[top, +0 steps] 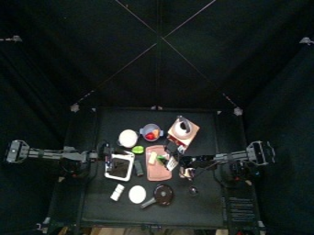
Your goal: Grab corn
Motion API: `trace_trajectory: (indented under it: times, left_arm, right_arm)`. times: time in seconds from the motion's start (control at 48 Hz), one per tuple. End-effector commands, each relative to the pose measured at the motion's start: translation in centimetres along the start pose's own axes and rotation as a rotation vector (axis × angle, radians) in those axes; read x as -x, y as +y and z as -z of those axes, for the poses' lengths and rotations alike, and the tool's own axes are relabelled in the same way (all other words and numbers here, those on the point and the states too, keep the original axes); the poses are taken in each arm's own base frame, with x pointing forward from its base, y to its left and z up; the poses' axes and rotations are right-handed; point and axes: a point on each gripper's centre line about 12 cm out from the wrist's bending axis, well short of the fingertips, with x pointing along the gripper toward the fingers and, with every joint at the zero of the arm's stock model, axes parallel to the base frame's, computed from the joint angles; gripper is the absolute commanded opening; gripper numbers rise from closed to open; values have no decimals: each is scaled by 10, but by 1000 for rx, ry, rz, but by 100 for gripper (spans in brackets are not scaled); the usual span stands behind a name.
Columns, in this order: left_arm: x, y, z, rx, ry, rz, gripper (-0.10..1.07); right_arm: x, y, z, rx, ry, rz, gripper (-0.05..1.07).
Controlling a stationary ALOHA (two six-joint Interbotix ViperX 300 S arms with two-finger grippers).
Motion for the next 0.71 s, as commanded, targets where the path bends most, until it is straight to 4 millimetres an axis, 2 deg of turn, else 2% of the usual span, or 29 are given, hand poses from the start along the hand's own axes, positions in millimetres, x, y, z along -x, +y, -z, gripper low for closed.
trace_trajectory:
  times: [0.0,0.188,0.438,0.688]
  left_arm:
    - [-16,0,-10,1,24,-7,90]
    - [-46,-1,-9,0,108,-13,90]
    - [-89,-1,-9,-4,167,-20,90]
    - [-140,-2,-1,-9,235,-23,90]
  right_arm:
    - [26,-6,-17,4,-81,-21,94]
    - [50,-21,-11,18,-118,-30,94]
    - [58,-37,15,29,-86,-22,94]
    - [70,-36,22,35,-94,-62,94]
